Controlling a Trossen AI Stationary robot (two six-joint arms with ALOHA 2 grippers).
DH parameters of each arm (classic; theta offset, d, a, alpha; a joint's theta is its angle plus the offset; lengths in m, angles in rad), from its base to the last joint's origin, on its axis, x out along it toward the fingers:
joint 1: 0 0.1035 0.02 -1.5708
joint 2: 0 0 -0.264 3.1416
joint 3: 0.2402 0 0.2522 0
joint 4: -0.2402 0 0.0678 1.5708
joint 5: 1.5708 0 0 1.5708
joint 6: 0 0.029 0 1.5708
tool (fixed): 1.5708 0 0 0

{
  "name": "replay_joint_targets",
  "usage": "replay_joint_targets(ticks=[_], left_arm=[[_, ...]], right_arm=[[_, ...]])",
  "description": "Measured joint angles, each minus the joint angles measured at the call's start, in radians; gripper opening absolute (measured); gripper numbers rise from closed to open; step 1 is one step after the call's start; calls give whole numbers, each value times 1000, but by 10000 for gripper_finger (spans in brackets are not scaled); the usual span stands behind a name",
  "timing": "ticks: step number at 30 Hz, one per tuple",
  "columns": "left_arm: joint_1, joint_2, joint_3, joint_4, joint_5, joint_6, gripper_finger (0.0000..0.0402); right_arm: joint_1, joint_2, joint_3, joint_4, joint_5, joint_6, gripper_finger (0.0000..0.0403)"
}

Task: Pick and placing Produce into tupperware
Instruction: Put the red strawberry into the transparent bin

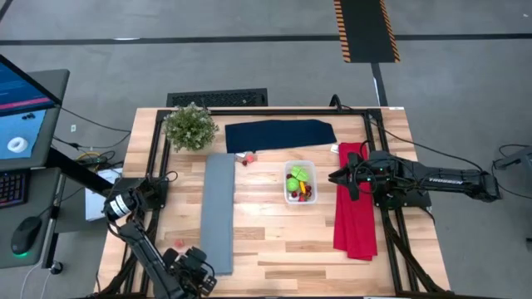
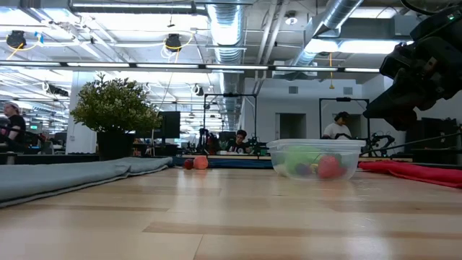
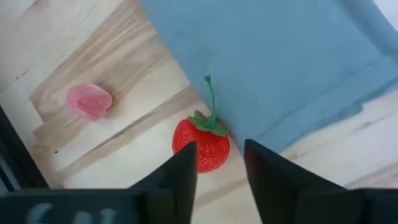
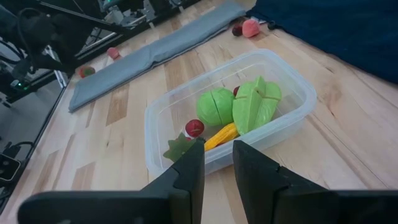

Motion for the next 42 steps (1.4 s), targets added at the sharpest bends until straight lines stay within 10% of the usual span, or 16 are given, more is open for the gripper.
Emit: replay_joint_targets(ticks=[9, 21, 29, 42], left_arm=[[-9, -1, 5, -9, 18, 55, 80], [4, -2, -29, -7, -118, 63, 204], [26, -2, -100, 50, -2, 69, 222], [31, -3, -100, 95, -21, 132, 48]], right_arm=[[0, 0, 0, 0, 0, 0, 107], [0, 0, 0, 0, 0, 0, 107], [0, 0, 0, 0, 0, 0, 107], [0, 0, 0, 0, 0, 0, 107]])
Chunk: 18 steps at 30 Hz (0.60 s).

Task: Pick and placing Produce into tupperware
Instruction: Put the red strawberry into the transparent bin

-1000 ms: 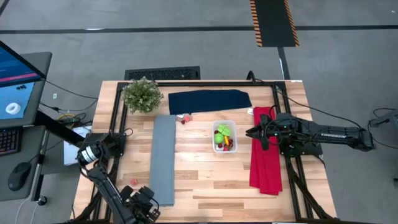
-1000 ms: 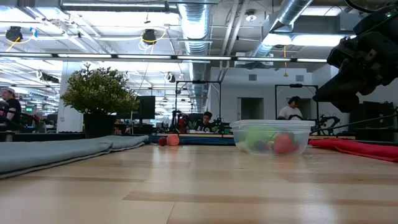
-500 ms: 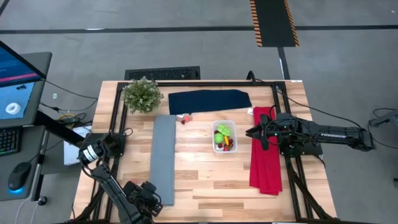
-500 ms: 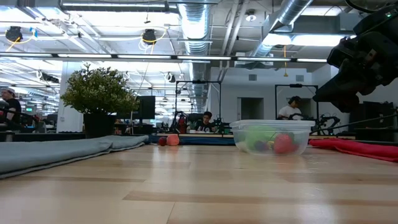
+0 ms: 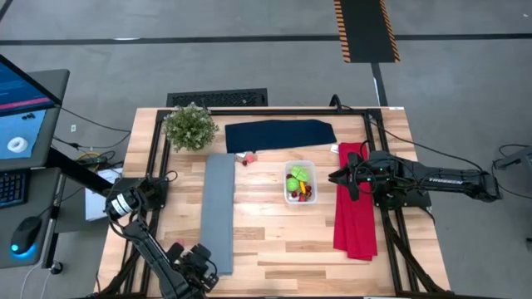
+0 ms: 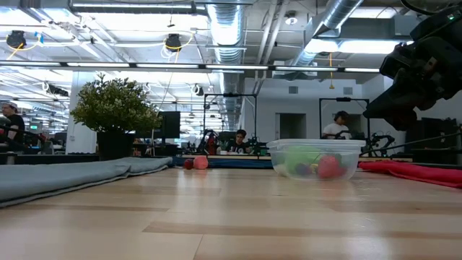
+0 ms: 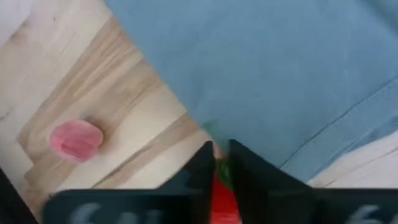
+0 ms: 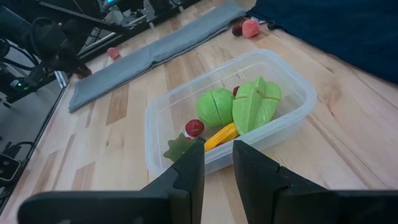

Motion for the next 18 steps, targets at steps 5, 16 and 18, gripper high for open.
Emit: replay_joint_targets(ticks=[5, 16, 18], left_arm=[[1, 0, 0, -27, -25, 33, 7], [66, 0, 171, -239, -62, 176, 0], [90, 0, 233, -277, -135, 223, 0]], right_arm=[[0, 0, 0, 0, 0, 0, 107], [0, 0, 0, 0, 0, 0, 107], [0, 0, 0, 0, 0, 0, 107]])
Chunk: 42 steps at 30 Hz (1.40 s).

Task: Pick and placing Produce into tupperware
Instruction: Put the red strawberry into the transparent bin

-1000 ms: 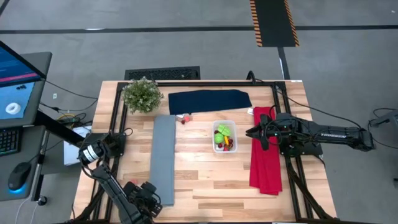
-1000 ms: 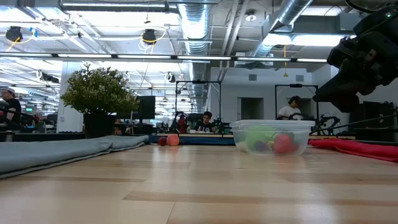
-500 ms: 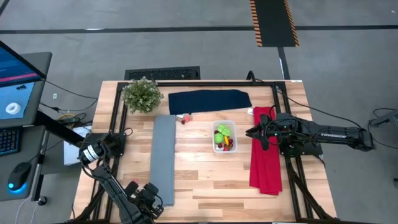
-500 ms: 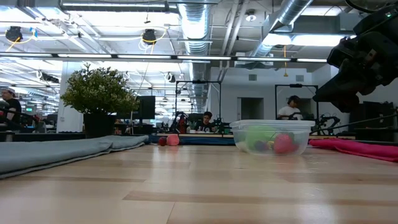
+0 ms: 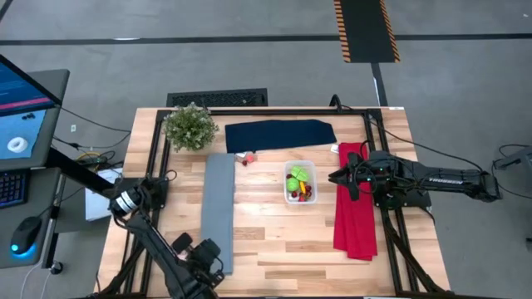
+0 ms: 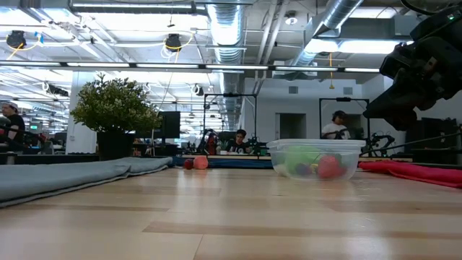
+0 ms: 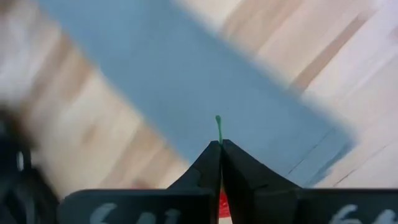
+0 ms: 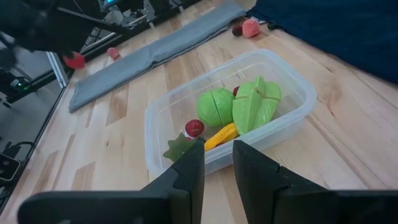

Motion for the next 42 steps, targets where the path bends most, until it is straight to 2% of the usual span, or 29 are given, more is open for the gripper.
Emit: replay_joint_targets(ticks=[6, 11, 20, 30, 36, 42], left_arm=[[118, 0, 147, -3, -185, 242, 0], [253, 0, 187, 87, -225, 499, 0], [503, 0, 187, 311, -223, 917, 0], [709, 0, 163, 747, -52, 1288, 0], [787, 0, 120, 875, 51, 1333, 0], [807, 0, 23, 1028, 156, 1320, 0]], right_arm=[[0, 0, 0, 0, 0, 0, 107], [0, 0, 0, 0, 0, 0, 107], [0, 0, 0, 0, 0, 0, 107], [0, 0, 0, 0, 0, 0, 107], [0, 0, 0, 0, 0, 0, 107], [0, 0, 0, 0, 0, 0, 107]])
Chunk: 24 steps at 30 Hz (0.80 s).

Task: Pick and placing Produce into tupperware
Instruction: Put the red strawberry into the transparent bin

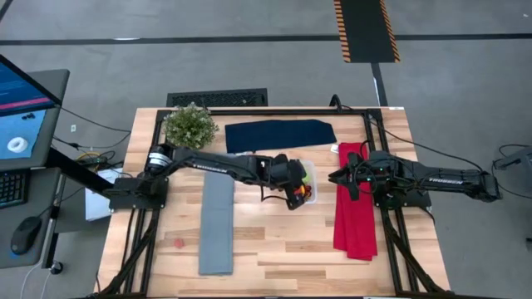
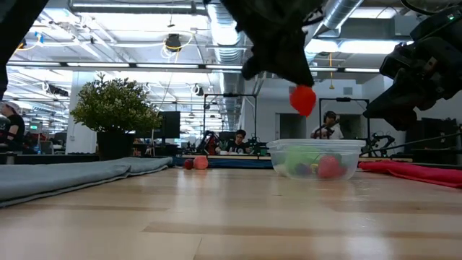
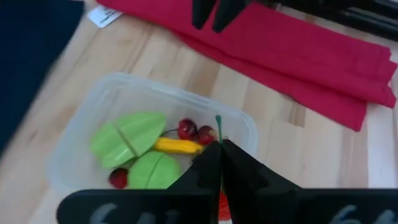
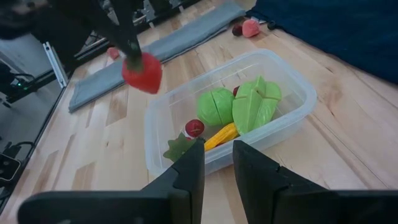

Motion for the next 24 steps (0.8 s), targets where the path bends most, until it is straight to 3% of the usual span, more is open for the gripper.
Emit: replay_joint_targets(ticks=[9, 13, 24], left_arm=[[0, 0, -114, 159, 46, -31, 0], [1, 1, -159, 195, -4, -35, 0], [10, 1, -212, 208, 37, -78, 0]], right_arm=[[0, 0, 0, 0, 0, 0, 107], [0, 0, 0, 0, 0, 0, 107], [0, 0, 0, 0, 0, 0, 107]])
